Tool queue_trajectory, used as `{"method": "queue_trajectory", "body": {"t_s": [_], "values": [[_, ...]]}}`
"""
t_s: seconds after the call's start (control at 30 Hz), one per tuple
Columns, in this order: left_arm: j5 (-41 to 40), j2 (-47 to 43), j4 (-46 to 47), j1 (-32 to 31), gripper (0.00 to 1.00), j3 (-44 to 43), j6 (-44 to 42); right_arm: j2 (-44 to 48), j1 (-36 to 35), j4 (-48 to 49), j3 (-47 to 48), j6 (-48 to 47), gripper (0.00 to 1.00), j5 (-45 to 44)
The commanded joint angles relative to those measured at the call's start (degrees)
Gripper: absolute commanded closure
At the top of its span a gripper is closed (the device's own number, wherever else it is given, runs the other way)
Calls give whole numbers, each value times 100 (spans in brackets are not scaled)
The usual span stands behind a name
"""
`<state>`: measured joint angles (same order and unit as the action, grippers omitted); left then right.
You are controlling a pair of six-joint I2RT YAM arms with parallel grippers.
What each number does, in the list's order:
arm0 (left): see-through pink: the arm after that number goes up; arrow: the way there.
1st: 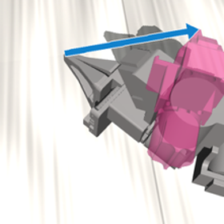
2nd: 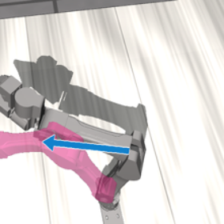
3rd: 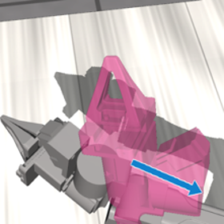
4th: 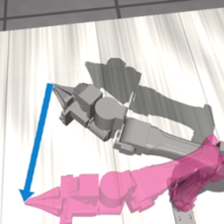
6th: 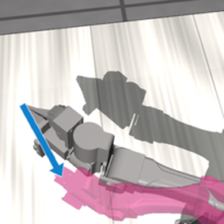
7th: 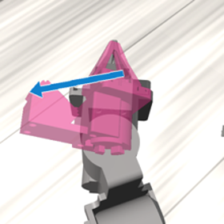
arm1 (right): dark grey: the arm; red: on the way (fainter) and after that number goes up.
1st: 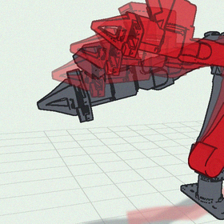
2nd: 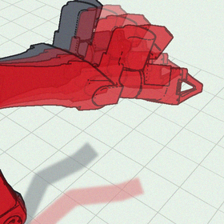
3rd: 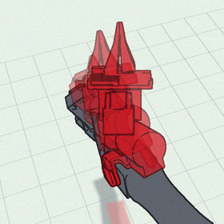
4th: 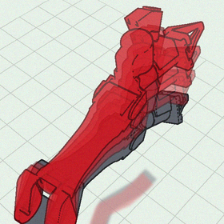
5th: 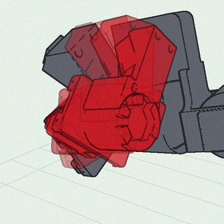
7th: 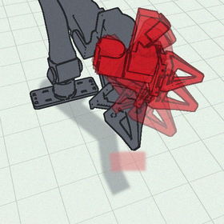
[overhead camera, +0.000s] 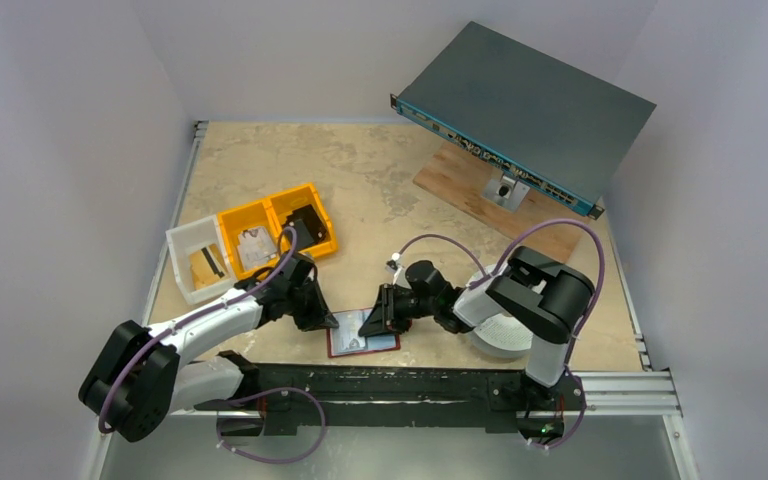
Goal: Take the credit cards out of the card holder
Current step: Remove the credit card from the card holder.
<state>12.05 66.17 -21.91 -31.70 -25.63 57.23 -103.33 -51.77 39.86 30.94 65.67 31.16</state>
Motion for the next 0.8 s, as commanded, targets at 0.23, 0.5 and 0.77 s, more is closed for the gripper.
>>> {"method": "queue_trajectory", "body": {"t_s": [0.23, 0.5, 0.77], "values": [[-773, 142, -705, -35, 100, 319, -47, -177, 87, 1244, -322, 587, 91, 90], [-827, 308, -649, -33, 100, 324, 15, 124, 140, 642, -400, 345, 97, -170], [-834, 406, -637, -28, 100, 287, 25, 545, 182, -334, -359, -61, 98, -501]]}}
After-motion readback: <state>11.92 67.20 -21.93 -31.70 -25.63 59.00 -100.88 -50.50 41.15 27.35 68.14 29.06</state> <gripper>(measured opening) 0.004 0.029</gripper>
